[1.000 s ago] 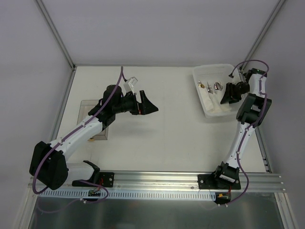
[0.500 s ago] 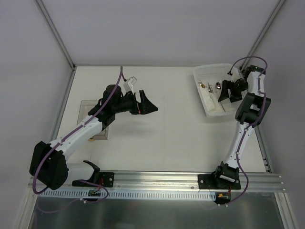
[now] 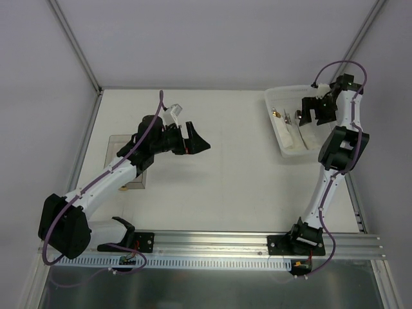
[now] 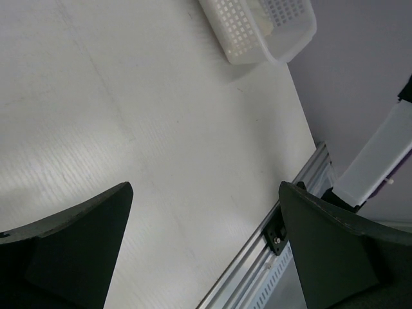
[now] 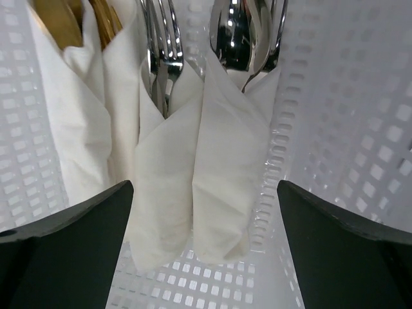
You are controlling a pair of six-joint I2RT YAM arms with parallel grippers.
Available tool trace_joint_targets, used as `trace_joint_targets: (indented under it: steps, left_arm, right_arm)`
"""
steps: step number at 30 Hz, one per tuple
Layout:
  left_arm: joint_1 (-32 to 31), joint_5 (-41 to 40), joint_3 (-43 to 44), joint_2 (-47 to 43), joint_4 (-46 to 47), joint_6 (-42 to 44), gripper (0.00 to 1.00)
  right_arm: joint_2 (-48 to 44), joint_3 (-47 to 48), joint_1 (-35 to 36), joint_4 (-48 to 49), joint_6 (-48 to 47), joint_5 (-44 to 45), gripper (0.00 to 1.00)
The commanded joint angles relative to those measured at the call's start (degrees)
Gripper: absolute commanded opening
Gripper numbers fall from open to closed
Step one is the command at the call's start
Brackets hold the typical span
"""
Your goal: Place the utensils on the paper napkin and roll it up
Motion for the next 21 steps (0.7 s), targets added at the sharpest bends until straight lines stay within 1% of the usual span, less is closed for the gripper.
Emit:
trace_joint_targets:
  steps: [1, 6, 10, 12, 14, 15, 16, 17, 18, 19, 20, 21]
  left_arm:
    - [0.96, -5.31, 0.78, -2.66, -4.49, 3.4, 0.99]
    - [1.49, -10.67, 2.71, -4.42, -11.09, 8.23, 0.99]
    - [2.1, -16.99, 5.52, -5.04, -17.5, 11.4, 0.99]
    - [2.8, -18.06, 6.76, -4.78, -21.37, 13.07, 0.99]
    - [3.24, -20.86, 8.08, -4.6, -23.66, 13.77, 0.99]
    - [3.85, -21.22, 8.25, -4.78, -24.89, 13.86, 0.99]
    - [3.95, -21.4, 7.91, -4.78, -25.25, 13.95, 0.99]
    - [4.21, -21.58, 7.64, -4.95, -25.43, 13.95, 0.99]
    - [4.56, -21.75, 7.38, -4.95, -25.6, 13.86, 0.99]
    - [4.74, -21.67, 7.12, -4.95, -25.78, 13.69, 0.99]
    - [4.74, -21.58, 6.33, -4.87, -25.78, 13.34, 0.99]
    - [4.74, -21.4, 5.97, -4.78, -25.69, 13.25, 0.99]
  right_arm:
    - [-7.82, 0.36, 0.62, 2.99, -0.24, 1.94, 0.99]
    - [-13.44, 0.54, 1.32, 4.23, -0.15, 0.19, 0.99]
    - [-20.56, -1.83, 4.3, 2.83, 0.64, -2.36, 0.99]
    - [-25.13, -3.85, 6.15, 0.8, 2.13, -4.2, 0.99]
    - [-30.03, -8.85, 9.04, 0.36, 4.41, -6.92, 0.99]
    - [-31.72, -13.31, 10.02, 0.62, 6.94, -8.33, 0.99]
    - [-33.48, -15.79, 11.07, 1.14, 8.45, -9.21, 0.99]
    - [-35.15, -18.77, 13.34, 2.98, 10.29, -11.48, 0.99]
    - [-38.91, -22.28, 14.41, 4.74, 12.05, -13.16, 0.99]
    - [-40.86, -25.71, 15.9, 6.32, 14.94, -13.79, 0.99]
    - [-42.97, -33.31, 19.13, 10.69, 16.36, -14.14, 0.99]
    - [-47.16, -37.3, 20.99, 13.25, 17.5, -14.32, 0.99]
